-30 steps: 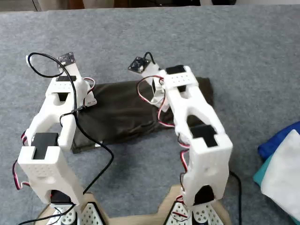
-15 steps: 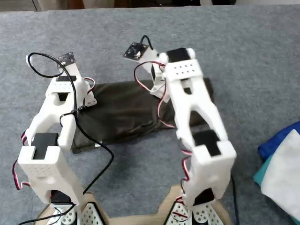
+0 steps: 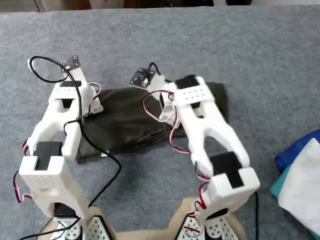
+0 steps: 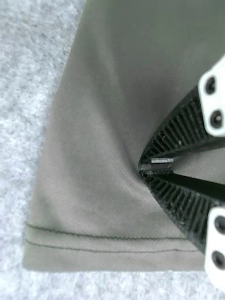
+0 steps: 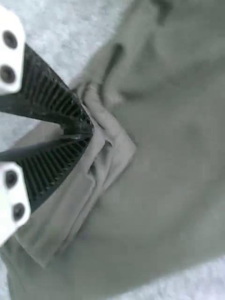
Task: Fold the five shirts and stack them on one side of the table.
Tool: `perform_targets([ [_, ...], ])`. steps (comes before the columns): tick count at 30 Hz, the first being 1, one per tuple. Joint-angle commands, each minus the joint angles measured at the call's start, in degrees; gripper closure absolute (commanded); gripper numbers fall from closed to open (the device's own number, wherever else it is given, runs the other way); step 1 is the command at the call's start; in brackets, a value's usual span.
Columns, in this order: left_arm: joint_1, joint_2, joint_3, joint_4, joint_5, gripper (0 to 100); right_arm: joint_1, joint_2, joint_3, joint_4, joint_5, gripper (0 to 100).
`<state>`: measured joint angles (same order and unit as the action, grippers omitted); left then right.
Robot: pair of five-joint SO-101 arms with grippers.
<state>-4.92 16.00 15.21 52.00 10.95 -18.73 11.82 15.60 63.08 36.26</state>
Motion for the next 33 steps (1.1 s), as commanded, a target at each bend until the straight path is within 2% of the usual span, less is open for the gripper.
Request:
perform_targets([
  [1,0.0,-2.8,0.1,-0.9,0.0,98,-0.4,5.8,-3.7,-3.3,-0.6,99.3],
  [5,0.0,-2.8,0.1,-1.0,0.0,98,-0.4,10.9,-10.9,-0.5,-0.6,99.3],
  [13,0.1,-2.8,0.1,-1.0,0.0,98,0.6,10.9,-17.2,0.4,-0.8,99.3],
  [15,1.3,-2.8,0.1,-1.0,0.0,98,-0.6,10.5,-20.5,1.1,-4.4,99.3],
  [19,2.7,-2.9,0.2,-0.6,0.0,98,-2.2,8.6,-27.1,11.6,-6.2,99.3],
  [21,2.5,-3.7,0.2,-0.4,0.0,98,-0.4,5.0,-28.7,15.3,-6.6,99.3],
  [25,3.1,-12.2,2.3,0.8,0.2,98,5.0,-3.0,-29.1,15.5,-6.9,99.3],
  [29,4.0,-20.5,8.4,-5.5,0.2,98,9.4,-1.0,-29.1,14.2,-6.9,99.3],
  [33,-1.2,-23.8,10.4,-11.2,0.4,98,12.7,4.8,-29.4,6.8,-7.1,99.3],
])
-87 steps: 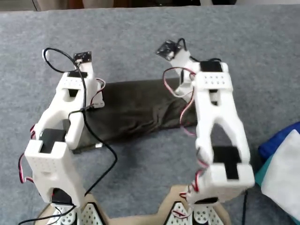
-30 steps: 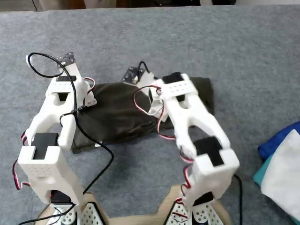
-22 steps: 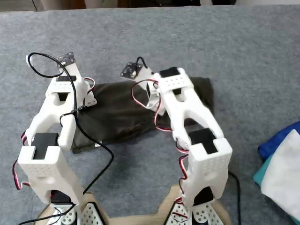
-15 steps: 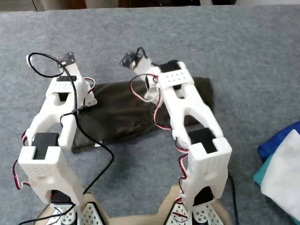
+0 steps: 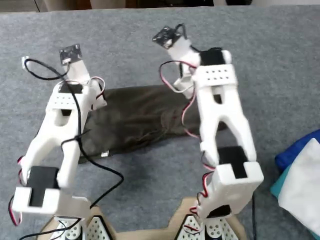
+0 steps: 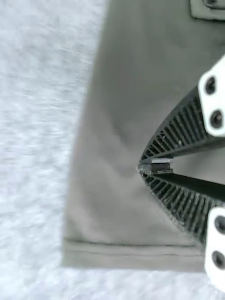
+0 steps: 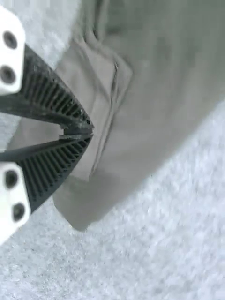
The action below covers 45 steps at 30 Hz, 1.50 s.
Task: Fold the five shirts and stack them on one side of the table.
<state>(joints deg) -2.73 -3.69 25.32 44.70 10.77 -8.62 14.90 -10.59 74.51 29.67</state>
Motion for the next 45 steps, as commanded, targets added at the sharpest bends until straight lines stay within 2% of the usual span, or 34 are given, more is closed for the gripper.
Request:
perform_targets([
  [1,-5.2,-3.8,0.3,-5.5,0.4,98,3.2,3.3,-3.6,-6.2,-0.8,99.3],
  [5,-9.8,-0.7,0.1,-10.1,0.5,98,5.3,8.7,-5.2,-10.2,-4.8,99.3],
  [11,-10.5,7.2,-3.4,-10.5,-0.3,98,9.3,13.6,-4.7,-15.0,-7.4,99.3],
  [15,-10.4,19.1,-8.8,-15.6,-6.9,98,10.3,19.5,-5.1,-18.1,-6.8,99.3],
  [20,-12.0,23.6,-18.1,-4.9,-6.7,98,12.4,24.0,-10.7,-14.2,-4.9,99.3],
  [27,-13.8,24.4,-18.1,-4.1,-6.9,98,14.3,27.9,-16.7,-9.8,-2.8,99.3],
  [32,-10.7,19.1,-18.6,0.4,-6.7,98,11.8,21.9,-19.1,-6.3,-2.8,99.3],
  [39,-5.1,-3.3,-18.3,12.4,-10.4,98,9.8,7.2,-19.0,0.0,-5.2,99.3],
  [42,-4.0,-11.6,-14.2,19.2,-10.7,98,10.3,1.1,-18.6,5.3,-4.3,99.3],
  [45,-5.8,-18.2,-6.8,22.9,-10.7,98,12.1,-4.1,-15.3,8.1,-4.3,99.3],
])
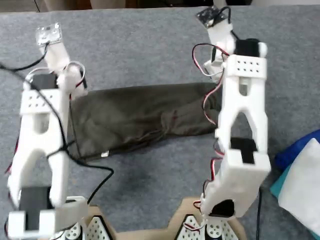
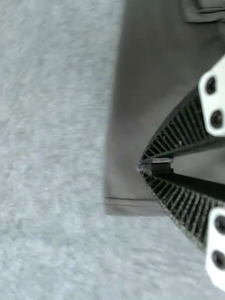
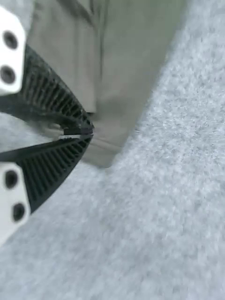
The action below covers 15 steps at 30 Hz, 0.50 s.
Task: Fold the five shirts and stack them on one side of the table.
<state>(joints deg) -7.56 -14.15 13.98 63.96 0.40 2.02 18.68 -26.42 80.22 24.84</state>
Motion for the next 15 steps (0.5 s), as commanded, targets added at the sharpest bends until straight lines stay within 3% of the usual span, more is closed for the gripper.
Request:
perform_targets([
  [1,-2.0,-9.2,7.3,4.7,-0.4,98,2.0,-9.4,2.2,2.6,0.5,99.3],
  [7,-6.4,-14.0,23.3,1.3,0.1,98,-0.8,-17.6,22.3,-1.2,-3.6,99.3],
  [11,3.3,-14.2,26.5,2.9,0.0,98,-2.9,-22.1,39.7,-12.0,-6.9,99.3],
  [15,5.0,-13.9,25.9,4.2,-0.1,98,-2.4,-25.3,49.3,-16.9,-6.8,99.3],
])
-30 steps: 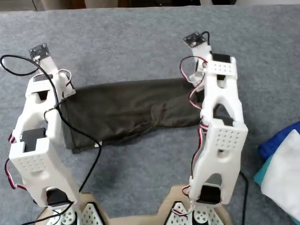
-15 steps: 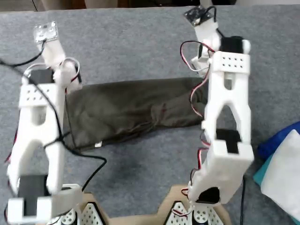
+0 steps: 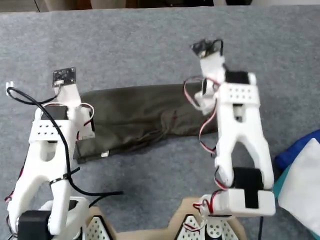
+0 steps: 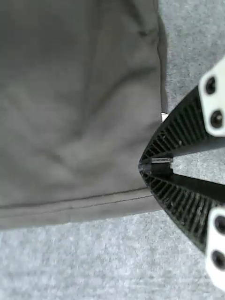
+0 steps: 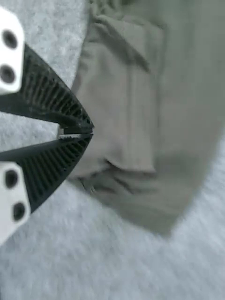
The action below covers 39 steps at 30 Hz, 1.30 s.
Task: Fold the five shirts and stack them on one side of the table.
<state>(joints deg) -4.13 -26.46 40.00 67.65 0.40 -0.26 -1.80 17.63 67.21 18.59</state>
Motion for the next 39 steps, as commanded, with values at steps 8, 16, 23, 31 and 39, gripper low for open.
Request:
perform_targets([
  [8,4.0,10.2,10.5,-4.7,-6.9,98,3.5,0.1,6.8,-7.5,1.1,99.3],
  [16,4.4,13.8,13.2,-6.9,-8.6,98,9.5,9.1,6.8,-9.8,7.1,99.3],
  [23,4.7,10.5,14.9,-7.2,-9.8,98,7.8,6.5,6.8,-9.6,8.3,99.3],
  [31,4.4,-2.9,11.9,0.7,-14.2,98,6.5,-8.4,0.1,-2.2,8.5,99.3],
  [39,-8.3,-11.1,-3.3,10.7,-10.1,86,7.6,-1.5,-7.2,-8.1,6.3,99.3],
])
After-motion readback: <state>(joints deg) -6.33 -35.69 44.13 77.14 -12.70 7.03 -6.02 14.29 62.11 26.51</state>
